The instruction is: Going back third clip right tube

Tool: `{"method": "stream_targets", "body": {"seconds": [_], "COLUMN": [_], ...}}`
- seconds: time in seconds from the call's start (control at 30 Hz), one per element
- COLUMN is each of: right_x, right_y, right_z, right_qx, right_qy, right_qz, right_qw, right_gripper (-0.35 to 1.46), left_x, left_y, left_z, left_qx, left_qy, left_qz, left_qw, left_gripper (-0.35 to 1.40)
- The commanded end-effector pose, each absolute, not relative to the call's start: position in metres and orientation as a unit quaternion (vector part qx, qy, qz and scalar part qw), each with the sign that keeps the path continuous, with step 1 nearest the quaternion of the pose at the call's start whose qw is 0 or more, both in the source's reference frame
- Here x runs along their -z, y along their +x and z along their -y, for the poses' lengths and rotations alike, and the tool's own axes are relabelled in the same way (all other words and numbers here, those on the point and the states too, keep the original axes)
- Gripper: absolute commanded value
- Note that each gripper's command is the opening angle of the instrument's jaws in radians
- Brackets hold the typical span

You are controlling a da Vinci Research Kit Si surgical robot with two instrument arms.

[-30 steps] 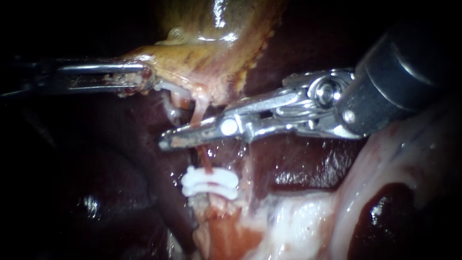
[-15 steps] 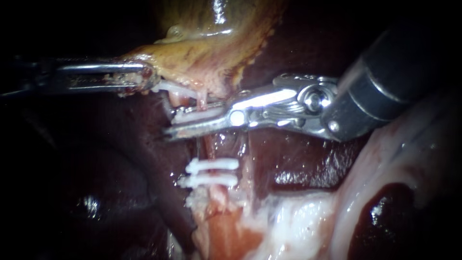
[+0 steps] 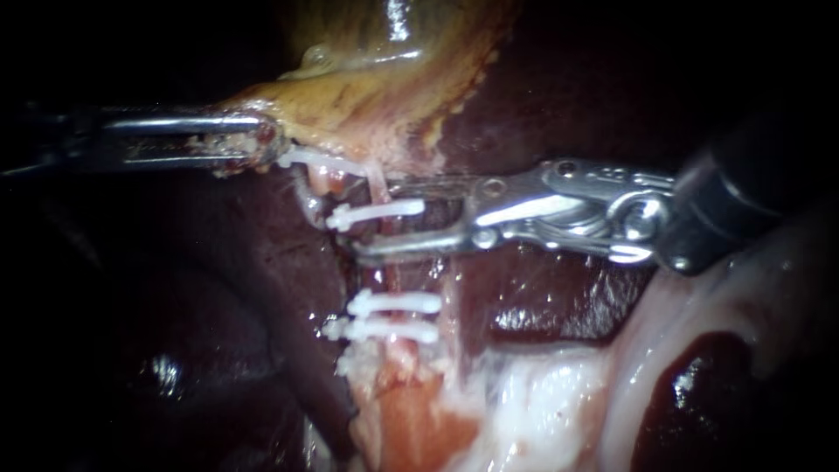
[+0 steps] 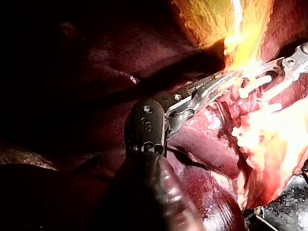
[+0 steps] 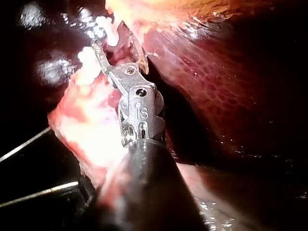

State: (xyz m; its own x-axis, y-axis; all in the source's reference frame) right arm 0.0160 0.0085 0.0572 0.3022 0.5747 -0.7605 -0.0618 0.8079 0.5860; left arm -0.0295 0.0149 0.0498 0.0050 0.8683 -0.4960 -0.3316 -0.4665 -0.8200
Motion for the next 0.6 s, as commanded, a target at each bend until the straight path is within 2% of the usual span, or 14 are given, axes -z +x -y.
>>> {"method": "stream_targets", "body": {"seconds": [0.03,0.3,0.6], "right_x": [-0.057,-0.0555,-0.0552], "right_y": [0.0153,0.0102,0.0071], "right_z": [-0.0083,-0.0068,-0.0064], "right_qx": [-0.197,-0.149,-0.132], "right_qy": [0.228,0.21,0.209], "right_qz": [-0.556,-0.569,-0.57], "right_qw": [0.775,0.781,0.784], "right_gripper": [0.49,0.5,0.5], "left_x": [-0.0498,-0.0498,-0.0502], "left_y": [-0.0295,-0.0295,-0.0301], "left_z": [-0.0149,-0.0149,-0.015], "left_qx": [-0.661,-0.661,-0.661], "left_qy": [-0.545,-0.545,-0.545], "left_qz": [0.247,0.247,0.245], "left_qw": [0.453,0.453,0.454], "left_gripper": [-0.35,-0.35,-0.35]}}
